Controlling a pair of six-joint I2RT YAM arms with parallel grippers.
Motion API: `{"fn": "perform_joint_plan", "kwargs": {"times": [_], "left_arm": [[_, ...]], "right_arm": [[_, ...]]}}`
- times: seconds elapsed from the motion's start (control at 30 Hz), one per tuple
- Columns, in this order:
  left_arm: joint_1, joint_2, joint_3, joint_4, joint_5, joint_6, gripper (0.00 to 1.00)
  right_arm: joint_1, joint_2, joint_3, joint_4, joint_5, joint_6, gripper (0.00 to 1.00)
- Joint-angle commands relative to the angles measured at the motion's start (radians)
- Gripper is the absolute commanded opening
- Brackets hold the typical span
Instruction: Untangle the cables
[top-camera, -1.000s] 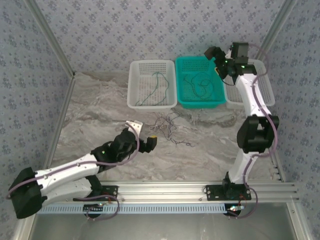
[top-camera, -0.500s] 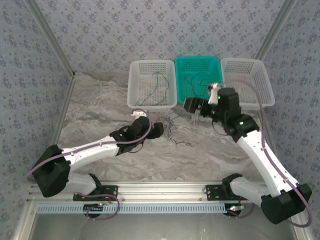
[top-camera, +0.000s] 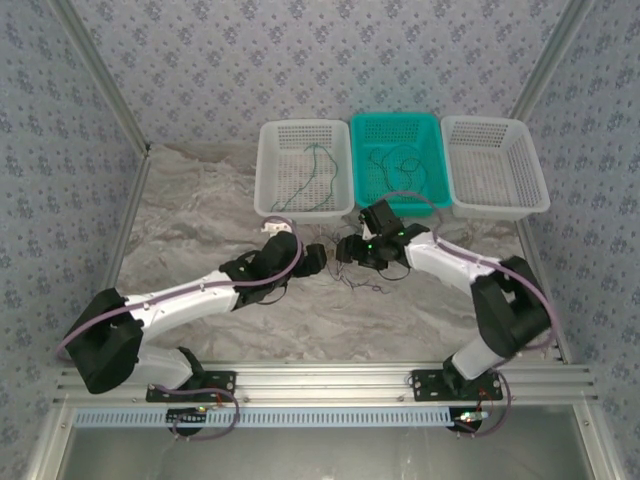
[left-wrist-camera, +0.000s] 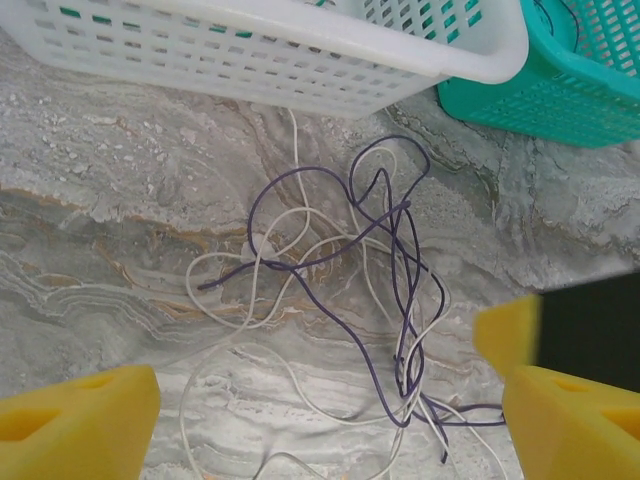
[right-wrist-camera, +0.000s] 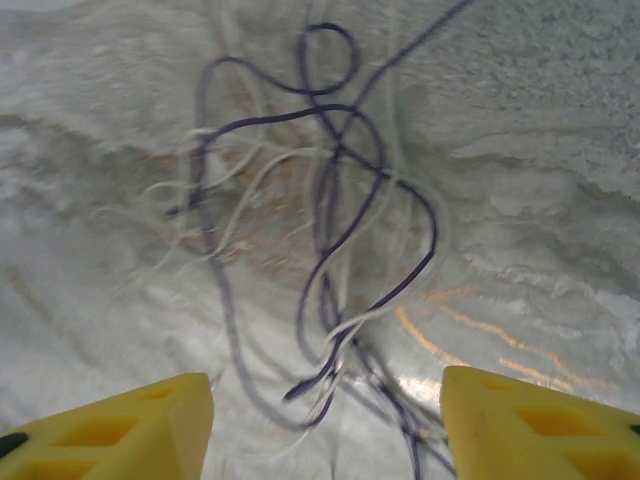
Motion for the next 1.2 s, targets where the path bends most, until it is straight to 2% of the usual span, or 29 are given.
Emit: {"fn": "perform_joint_plan", "kwargs": {"times": [0.0,0.1,0.13,0.17,0.27,0.3,0.47,0.57,0.67,0.87,1.0,1.17], "left_arm": [[0.002,-0.04,-0.043,0.025,0.003,-0.026,0.89],[0.002,-0.048,-0.07,0.046,-0.002,-0.037,0.89],[0.001,-0.044,-0.068,0.048,0.002,-0.037,0.89],[0.002,-0.038,-0.063,0.048,0.009,-0.031,0.89],[0.002,-0.026,-0.035,0.027,0.029,0.008,0.89],[0.001,-0.024,-0.026,0.012,0.025,0.027,0.89],[0.007,-0.027,0.037,-0.049,0.005,0.264,0.89],[0.016,-0.015,0.058,-0.014,0.068,0.45,0.88],[0.03,-0.001,0.073,0.014,0.115,0.547,0.84],[0.08,0.009,0.083,-0.011,0.077,0.585,0.81],[0.088,-0.018,0.033,0.054,0.263,0.674,0.81],[0.114,-0.04,-0.01,0.108,0.205,0.59,0.82]], "right_arm": [[0.002,0.075,0.032,0.056,0.027,0.037,0.6],[0.003,0.126,0.039,0.063,-0.005,0.027,0.54],[0.007,0.129,0.034,0.066,-0.001,0.023,0.49],[0.008,0.128,0.028,0.066,0.006,0.019,0.4],[0.006,0.086,0.003,0.059,0.022,0.0,0.02],[0.005,0.063,-0.006,0.059,0.019,-0.015,0.0],[0.009,-0.071,-0.03,-0.002,-0.015,-0.136,0.0],[0.01,-0.119,-0.028,-0.038,-0.054,-0.184,0.0],[0.013,-0.164,-0.023,-0.062,-0.092,-0.216,0.0],[0.015,-0.235,-0.006,-0.097,-0.133,-0.227,0.0],[0.016,-0.277,0.007,-0.112,-0.177,-0.25,0.0],[0.016,-0.327,0.021,-0.124,-0.205,-0.28,0.0]]}}
